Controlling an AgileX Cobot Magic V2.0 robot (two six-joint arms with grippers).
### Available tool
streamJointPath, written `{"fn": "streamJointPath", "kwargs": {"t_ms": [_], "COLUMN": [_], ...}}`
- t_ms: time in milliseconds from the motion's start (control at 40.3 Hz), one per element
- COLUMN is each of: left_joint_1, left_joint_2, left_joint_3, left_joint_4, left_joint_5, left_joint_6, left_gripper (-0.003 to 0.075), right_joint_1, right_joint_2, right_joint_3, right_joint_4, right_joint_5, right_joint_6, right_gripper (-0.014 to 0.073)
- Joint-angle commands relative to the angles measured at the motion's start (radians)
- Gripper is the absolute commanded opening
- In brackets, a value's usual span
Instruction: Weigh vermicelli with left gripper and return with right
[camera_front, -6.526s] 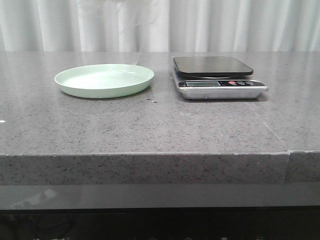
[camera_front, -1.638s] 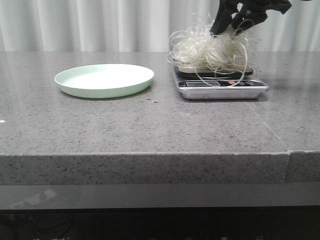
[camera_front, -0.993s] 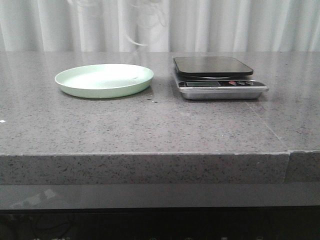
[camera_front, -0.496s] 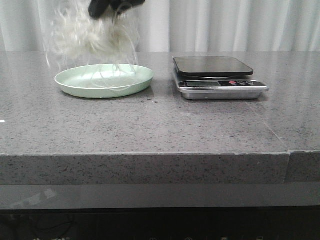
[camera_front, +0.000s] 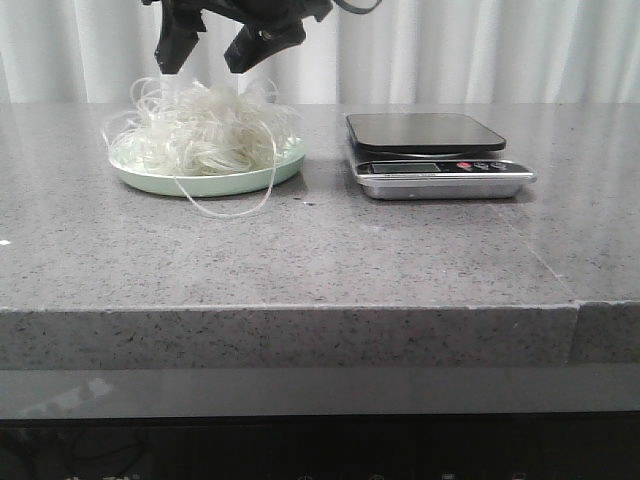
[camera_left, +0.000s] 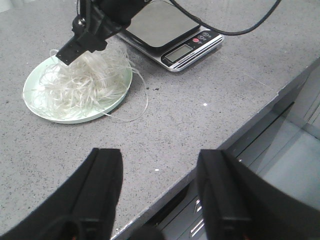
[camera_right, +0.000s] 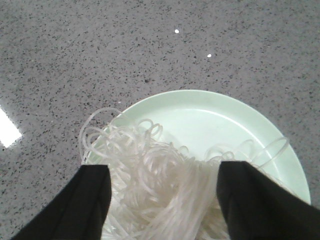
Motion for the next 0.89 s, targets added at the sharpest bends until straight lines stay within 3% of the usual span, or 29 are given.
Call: {"fn": "streamJointPath", "kwargs": {"t_ms": [0, 149, 273, 471, 868], "left_joint_1": [-0.008, -0.008, -0.008, -0.008, -0.008], "left_joint_2": [-0.002, -0.002, -0.002, -0.002, -0.002], "left_joint_3": [-0.025, -0.025, -0.025, -0.025, -0.025], "left_joint_4": [-0.004, -0.004, -0.004, -0.004, -0.004], "left_joint_5": [-0.074, -0.074, -0.074, -0.074, -0.074], "left_joint_6": [-0.012, -0.012, -0.012, -0.012, -0.012], "left_gripper": [0.0419, 0.0419, 0.0419, 0.0419, 0.0419], "right_joint_1": [-0.002, -0.022, -0.047, -0.049, -0.049], "right_joint_2": [-0.108, -0.195, -0.287, -0.436, -0.866], "right_joint_3": [-0.034, -0.034, -0.034, -0.006, 0.475], "right_joint_4": [-0.011, -0.037, -0.044, -0.160, -0.253], "right_joint_5": [-0.039, 0.045, 0.148, 0.282, 0.230], "right_joint_6": [-0.012, -0.010, 0.068, 0.149, 0.185], "right_gripper": [0.0571, 0.0570, 0.0570, 0.0570, 0.0570]}}
